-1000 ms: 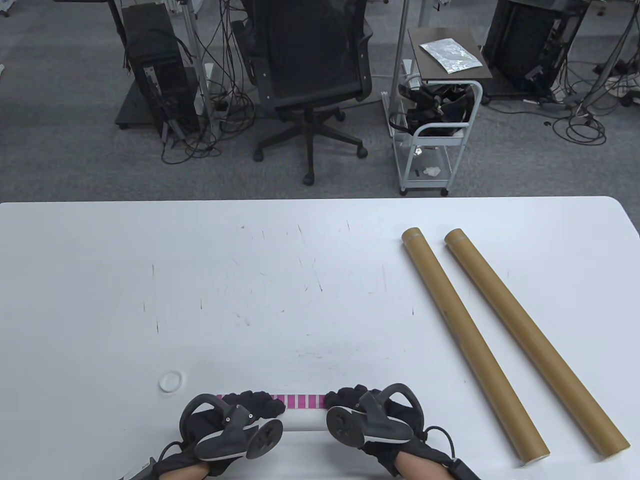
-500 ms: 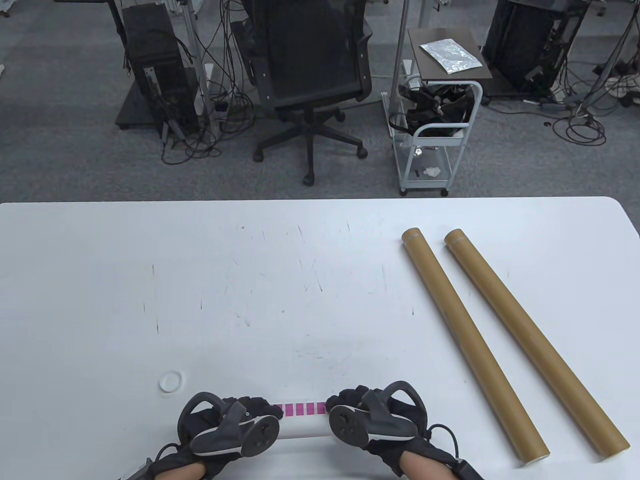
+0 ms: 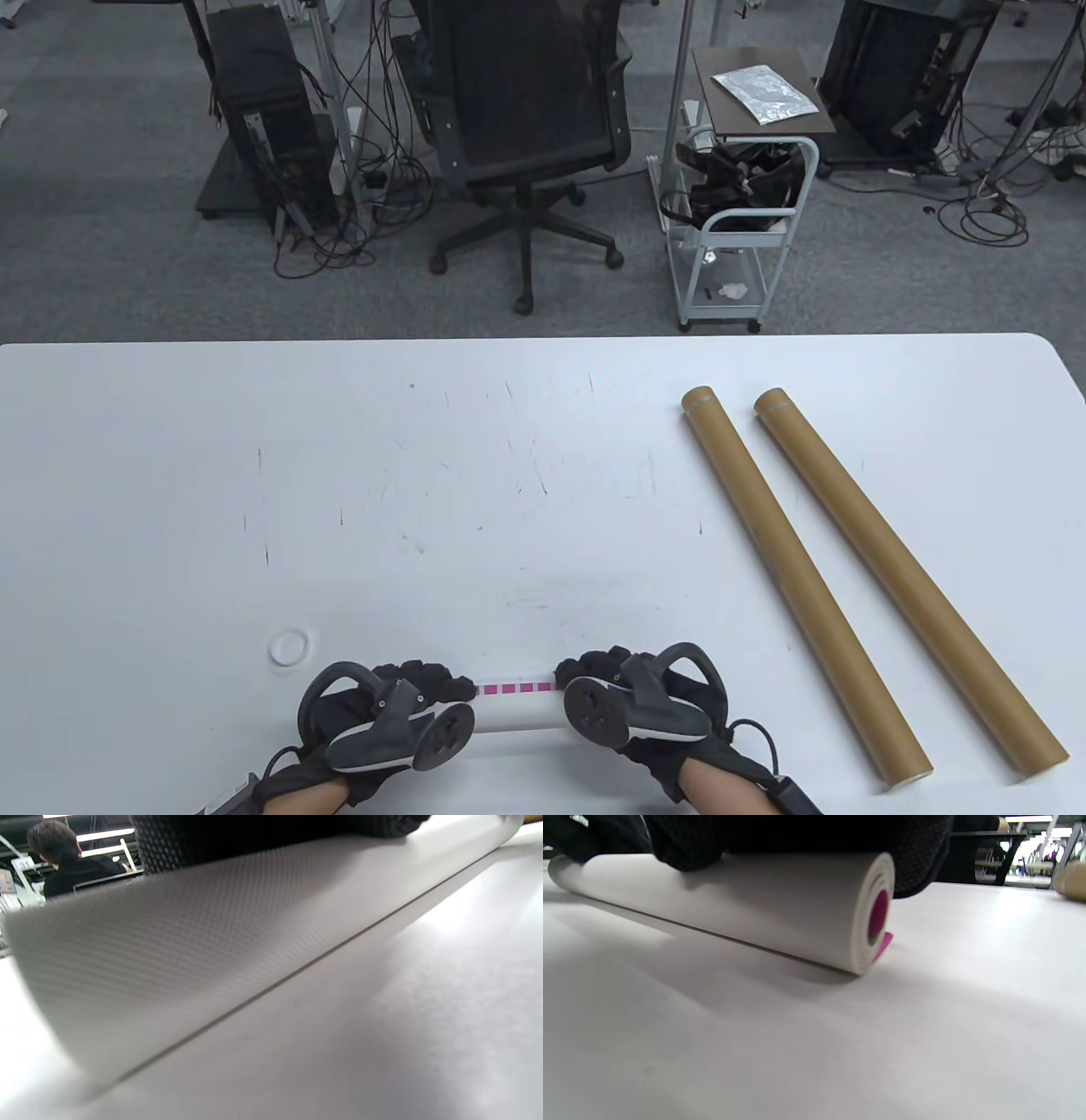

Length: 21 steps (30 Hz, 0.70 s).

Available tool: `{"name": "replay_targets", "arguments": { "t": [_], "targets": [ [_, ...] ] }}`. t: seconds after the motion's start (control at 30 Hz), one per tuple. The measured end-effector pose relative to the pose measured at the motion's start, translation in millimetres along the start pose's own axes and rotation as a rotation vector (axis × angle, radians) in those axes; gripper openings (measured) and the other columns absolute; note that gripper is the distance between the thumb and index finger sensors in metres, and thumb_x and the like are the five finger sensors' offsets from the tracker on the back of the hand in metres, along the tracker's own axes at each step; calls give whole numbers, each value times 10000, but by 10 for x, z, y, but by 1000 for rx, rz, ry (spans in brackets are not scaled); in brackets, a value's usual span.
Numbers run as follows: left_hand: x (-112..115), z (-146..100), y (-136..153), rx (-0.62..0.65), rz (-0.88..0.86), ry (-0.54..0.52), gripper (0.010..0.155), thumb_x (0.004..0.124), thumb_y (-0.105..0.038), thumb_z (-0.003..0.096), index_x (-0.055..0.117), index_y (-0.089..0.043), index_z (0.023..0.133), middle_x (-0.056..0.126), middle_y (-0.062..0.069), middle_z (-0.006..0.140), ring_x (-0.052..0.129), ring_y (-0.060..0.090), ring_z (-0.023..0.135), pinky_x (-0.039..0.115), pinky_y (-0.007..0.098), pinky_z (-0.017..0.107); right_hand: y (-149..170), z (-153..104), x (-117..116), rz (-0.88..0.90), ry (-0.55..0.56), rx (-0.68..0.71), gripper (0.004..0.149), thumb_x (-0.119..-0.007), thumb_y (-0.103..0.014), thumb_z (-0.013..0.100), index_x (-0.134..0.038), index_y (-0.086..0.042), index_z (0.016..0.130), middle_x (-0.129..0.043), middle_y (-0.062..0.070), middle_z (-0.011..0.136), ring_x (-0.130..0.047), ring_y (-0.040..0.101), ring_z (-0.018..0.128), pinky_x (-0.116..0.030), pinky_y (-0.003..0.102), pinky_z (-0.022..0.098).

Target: Roll up mouse pads and store in mailing tubes

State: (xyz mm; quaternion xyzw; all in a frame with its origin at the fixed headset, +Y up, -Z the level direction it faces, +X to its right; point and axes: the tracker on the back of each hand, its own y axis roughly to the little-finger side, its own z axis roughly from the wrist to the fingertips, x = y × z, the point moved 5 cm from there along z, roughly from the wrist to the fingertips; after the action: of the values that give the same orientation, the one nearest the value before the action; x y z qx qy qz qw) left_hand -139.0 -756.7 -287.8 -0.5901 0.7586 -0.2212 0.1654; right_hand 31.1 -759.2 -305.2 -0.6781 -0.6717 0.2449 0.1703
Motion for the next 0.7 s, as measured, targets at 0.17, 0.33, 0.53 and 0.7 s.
{"name": "replay_targets", "arguments": {
  "t": [0.17, 0.33, 0.53, 0.7],
  "targets": [
    [17, -42, -3, 45, -43, 35, 490, 656, -449, 409, 767, -350, 875, 920, -76, 801, 991, 140, 673, 886, 267, 508, -60, -19, -22, -1, -41, 34, 522, -702, -374, 454, -737, -211, 950, -842, 44, 882, -890, 258, 704, -775, 432, 564],
    [-68, -110, -92, 46, 51, -65, 493, 675, -445, 410, 731, -370, 894, 882, -81, 856, 963, 150, 739, 870, 278, 540, -29, -1, -36, 35, -48, 17, 515, -698, -364, 457, -743, -210, 946, -846, 44, 877, -888, 264, 703, -770, 433, 566],
    [-32, -112, -292, 118, 7, -1, 650, 684, -520, 384, 637, -287, 990, 783, -3, 1009, 891, 221, 899, 828, 374, 638, -14, -18, -43, 6, -13, -9, 516, -659, -352, 467, -728, -214, 960, -818, 52, 903, -863, 282, 731, -746, 450, 588],
    [137, -61, -223, 82, -48, 100, 775, 659, -561, 383, 456, -216, 1047, 597, 84, 1101, 744, 304, 1002, 743, 430, 703, -6, -33, 52, -102, 100, -54, 502, -657, -385, 474, -674, -226, 950, -760, 45, 895, -815, 265, 735, -707, 463, 619]
  ]
}}
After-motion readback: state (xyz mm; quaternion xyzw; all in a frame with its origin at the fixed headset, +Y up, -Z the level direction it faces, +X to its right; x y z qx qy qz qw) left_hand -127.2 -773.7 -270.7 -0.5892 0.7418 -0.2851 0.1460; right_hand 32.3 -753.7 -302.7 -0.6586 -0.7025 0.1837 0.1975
